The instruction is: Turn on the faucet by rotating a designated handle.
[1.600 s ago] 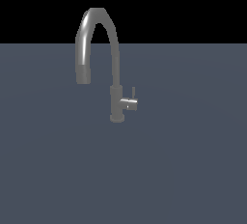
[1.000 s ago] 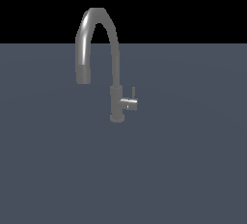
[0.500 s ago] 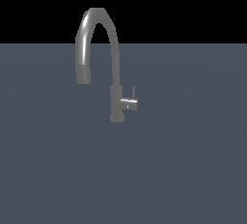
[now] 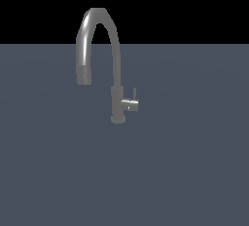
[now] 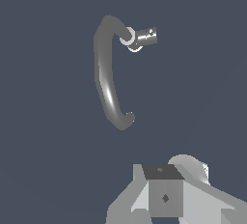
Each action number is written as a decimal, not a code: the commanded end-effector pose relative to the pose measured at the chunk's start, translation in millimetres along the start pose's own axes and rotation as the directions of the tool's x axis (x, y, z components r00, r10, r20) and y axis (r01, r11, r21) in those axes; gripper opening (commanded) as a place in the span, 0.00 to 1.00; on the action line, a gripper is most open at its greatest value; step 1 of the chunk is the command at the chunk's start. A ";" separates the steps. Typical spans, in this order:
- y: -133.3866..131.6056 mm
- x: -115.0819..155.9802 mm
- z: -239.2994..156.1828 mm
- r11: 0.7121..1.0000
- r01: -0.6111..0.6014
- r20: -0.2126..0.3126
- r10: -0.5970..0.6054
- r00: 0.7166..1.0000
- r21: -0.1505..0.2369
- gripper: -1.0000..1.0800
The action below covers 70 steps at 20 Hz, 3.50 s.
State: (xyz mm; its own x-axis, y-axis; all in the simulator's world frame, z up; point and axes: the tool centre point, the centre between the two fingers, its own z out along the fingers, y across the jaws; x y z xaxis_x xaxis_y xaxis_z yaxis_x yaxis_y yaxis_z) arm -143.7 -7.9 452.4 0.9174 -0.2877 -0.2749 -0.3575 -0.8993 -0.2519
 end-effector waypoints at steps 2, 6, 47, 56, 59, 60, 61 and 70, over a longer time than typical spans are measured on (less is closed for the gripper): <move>0.0 23.5 6.0 0.996 -0.068 0.054 0.064 0.996 0.062 0.00; 1.4 50.2 14.6 0.980 -0.149 0.122 0.133 0.984 0.129 0.00; 49.7 257.6 224.8 0.217 -0.932 0.890 0.295 0.347 0.292 0.00; 48.6 264.2 248.7 0.136 -0.958 0.926 0.254 0.279 0.251 0.00; 48.1 264.4 249.6 0.134 -0.959 0.927 0.252 0.277 0.250 0.00; 48.1 264.4 249.6 0.134 -0.959 0.927 0.252 0.277 0.250 0.00; 48.1 264.4 249.6 0.134 -0.959 0.927 0.252 0.277 0.250 0.00; 48.4 243.5 247.1 0.134 -0.959 0.927 0.252 0.277 0.250 0.00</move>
State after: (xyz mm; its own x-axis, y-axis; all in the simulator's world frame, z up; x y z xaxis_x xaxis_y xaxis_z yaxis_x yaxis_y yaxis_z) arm 23.3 -41.2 142.2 0.0021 -0.0010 -1.0000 -0.9714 0.2374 -0.0023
